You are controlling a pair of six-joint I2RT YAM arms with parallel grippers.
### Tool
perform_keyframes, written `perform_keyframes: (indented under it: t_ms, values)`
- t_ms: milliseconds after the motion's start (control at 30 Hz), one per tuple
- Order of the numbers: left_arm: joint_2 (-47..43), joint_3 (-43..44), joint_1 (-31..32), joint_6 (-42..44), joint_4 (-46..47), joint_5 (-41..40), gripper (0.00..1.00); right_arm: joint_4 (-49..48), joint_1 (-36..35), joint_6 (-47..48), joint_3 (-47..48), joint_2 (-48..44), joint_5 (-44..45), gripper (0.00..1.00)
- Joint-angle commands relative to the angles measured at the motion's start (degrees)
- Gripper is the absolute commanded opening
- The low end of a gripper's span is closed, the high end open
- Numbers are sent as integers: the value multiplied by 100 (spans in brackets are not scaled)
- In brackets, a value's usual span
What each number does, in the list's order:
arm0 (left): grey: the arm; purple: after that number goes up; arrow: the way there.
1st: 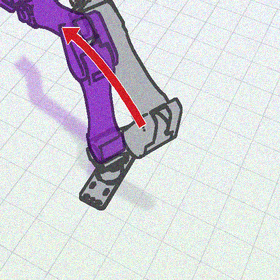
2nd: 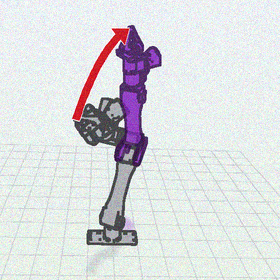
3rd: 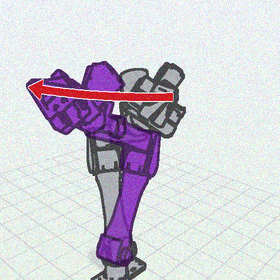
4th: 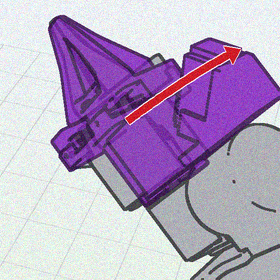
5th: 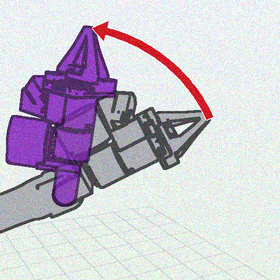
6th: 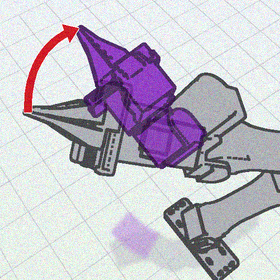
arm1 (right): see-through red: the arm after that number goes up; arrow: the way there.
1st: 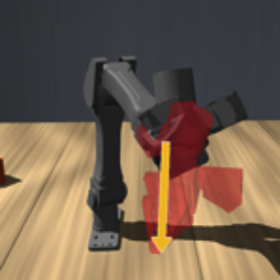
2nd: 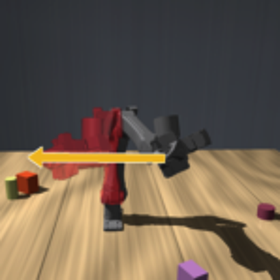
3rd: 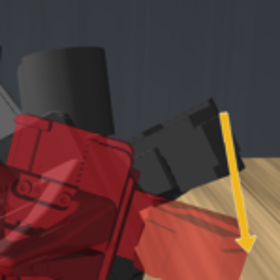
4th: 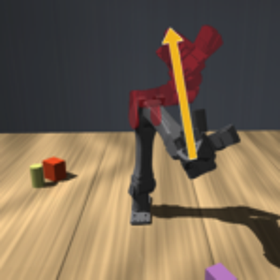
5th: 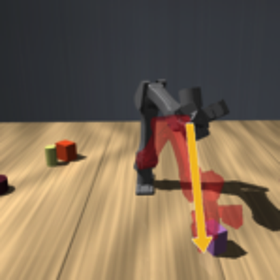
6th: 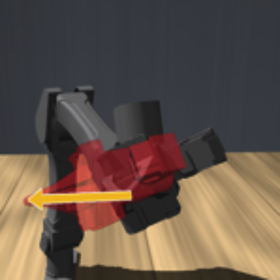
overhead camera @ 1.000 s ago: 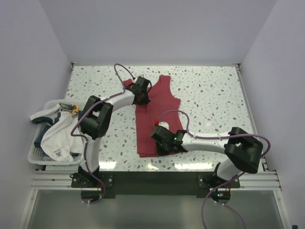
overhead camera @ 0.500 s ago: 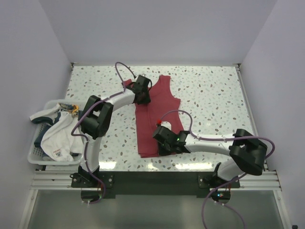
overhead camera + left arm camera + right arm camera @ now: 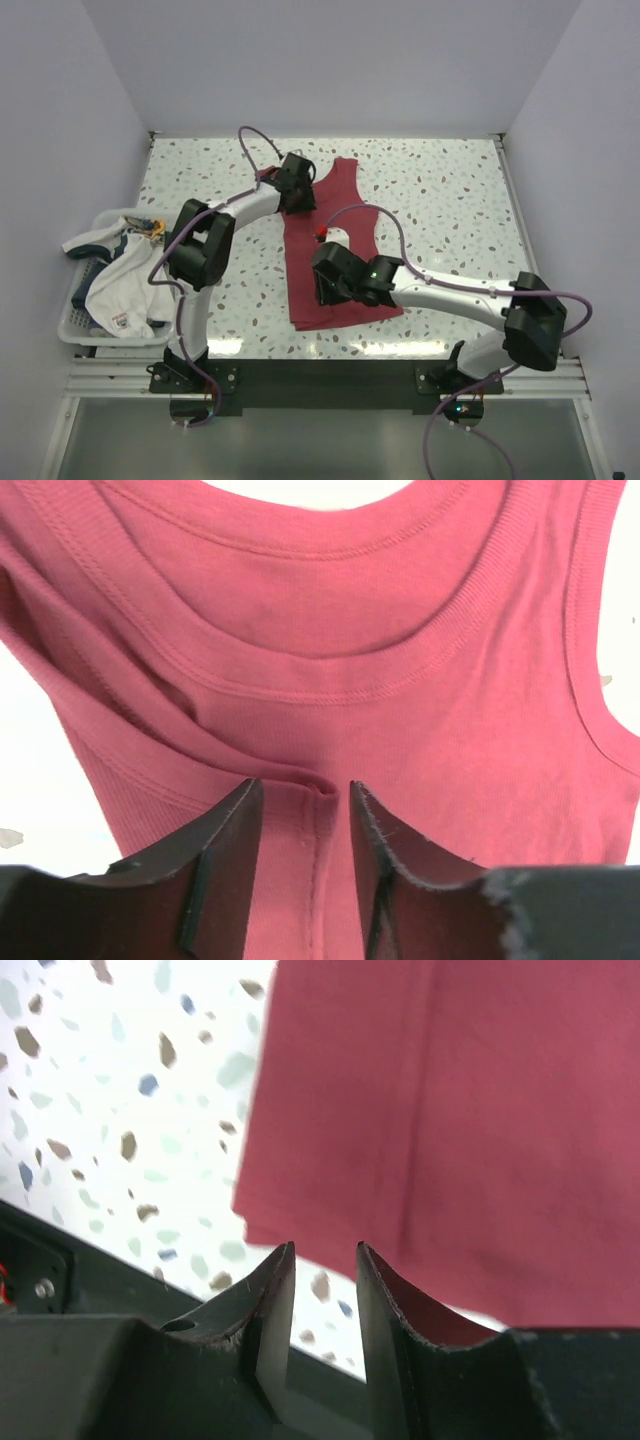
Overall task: Fold and stack the tank tops
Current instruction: Fold the tank top
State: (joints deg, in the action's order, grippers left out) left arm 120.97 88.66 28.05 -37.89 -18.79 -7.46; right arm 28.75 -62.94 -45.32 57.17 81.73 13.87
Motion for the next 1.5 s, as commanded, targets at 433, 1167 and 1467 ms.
perform_keyframes:
  t_ms: [433,1167,1467]
  values:
    - [454,116,-432,80,-11,-18,31,-897,-412,824,1146,2469,-560,31]
    - [-521,503,-722,959,-28,650,69,-1321,273,436,1262,1163,-948,48]
    - [-1504,-59,-320,643,103,597,69,-792,2591,884,778,554,-1008,45]
